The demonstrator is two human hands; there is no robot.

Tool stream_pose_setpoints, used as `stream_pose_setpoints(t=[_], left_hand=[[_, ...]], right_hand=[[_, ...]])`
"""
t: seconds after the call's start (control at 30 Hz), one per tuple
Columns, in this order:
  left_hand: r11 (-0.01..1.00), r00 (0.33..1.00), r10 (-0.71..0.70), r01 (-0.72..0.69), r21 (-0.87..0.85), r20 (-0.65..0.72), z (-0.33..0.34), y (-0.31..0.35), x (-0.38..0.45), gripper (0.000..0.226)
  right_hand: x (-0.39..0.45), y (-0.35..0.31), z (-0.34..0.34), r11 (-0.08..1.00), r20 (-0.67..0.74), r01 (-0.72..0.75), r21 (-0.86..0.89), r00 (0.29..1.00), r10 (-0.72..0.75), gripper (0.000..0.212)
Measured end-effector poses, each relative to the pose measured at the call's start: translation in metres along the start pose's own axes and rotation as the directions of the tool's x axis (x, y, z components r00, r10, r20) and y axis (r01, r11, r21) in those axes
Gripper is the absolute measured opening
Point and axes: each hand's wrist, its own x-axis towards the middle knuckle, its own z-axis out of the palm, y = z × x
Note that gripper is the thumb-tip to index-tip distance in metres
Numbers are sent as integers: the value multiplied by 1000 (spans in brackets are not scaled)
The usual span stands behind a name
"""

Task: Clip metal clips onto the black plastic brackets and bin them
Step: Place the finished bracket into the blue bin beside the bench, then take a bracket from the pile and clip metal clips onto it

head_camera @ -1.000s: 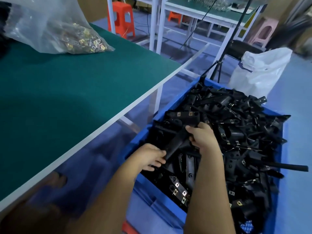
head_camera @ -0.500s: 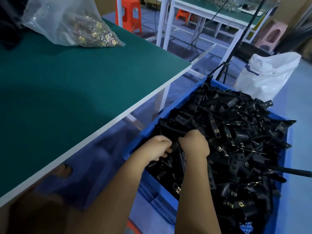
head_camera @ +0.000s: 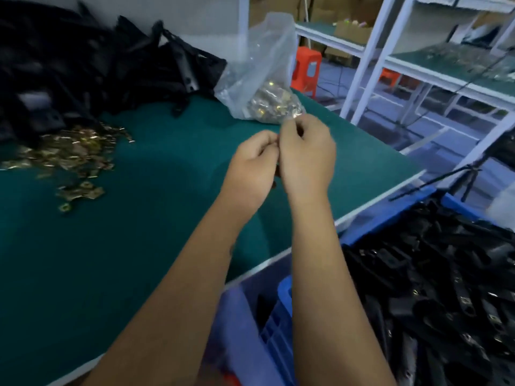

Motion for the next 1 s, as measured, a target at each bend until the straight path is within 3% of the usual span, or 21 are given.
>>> stream_pose_setpoints(t=[0.13, 0.3, 0.37, 0.53, 0.6, 0.67, 0.73, 0.8, 0.9, 1.0], left_hand=[[995, 951, 0, 32, 99, -309, -91, -16, 2, 30], [957, 857, -52, 190, 222, -512, -195, -35, -11, 33], [951, 787, -66, 235, 200, -613, -227, -39, -18, 33], [970, 577, -70, 230, 80, -814, -275, -44, -22, 31], [953, 575, -51, 272, 132, -816, -276, -48, -17, 31], [869, 635, -13, 390, 306, -772, -272, -51, -11, 30], [747, 681, -1, 488, 452, -732, -271, -52, -7, 29], [710, 692, -18, 517, 478, -722, -273, -54, -6, 28], [721, 698, -33, 513, 467, -716, -273, -55, -7, 27], [756, 710, -46, 484, 440, -703, -273, -53, -9, 26]], right_hand=[[-25, -38, 93, 997, 287, 71, 36, 955, -79, 32], [-63, -66, 181, 985, 570, 160, 65, 804, -168, 21], [-65, -68, 200, 979, 595, 191, 70, 780, -195, 15], [-44, -54, 232, 982, 552, 173, 74, 813, -184, 20], [-38, -54, 244, 964, 575, 223, 142, 774, -264, 22], [-38, -59, 256, 941, 665, 258, 217, 666, -336, 28], [-39, -62, 267, 924, 751, 344, 167, 563, -345, 35], [-39, -64, 274, 882, 801, 468, 50, 509, -315, 46], [-37, -64, 271, 877, 756, 476, 67, 549, -356, 47], [-41, -63, 257, 904, 464, 332, 269, 778, -424, 32]])
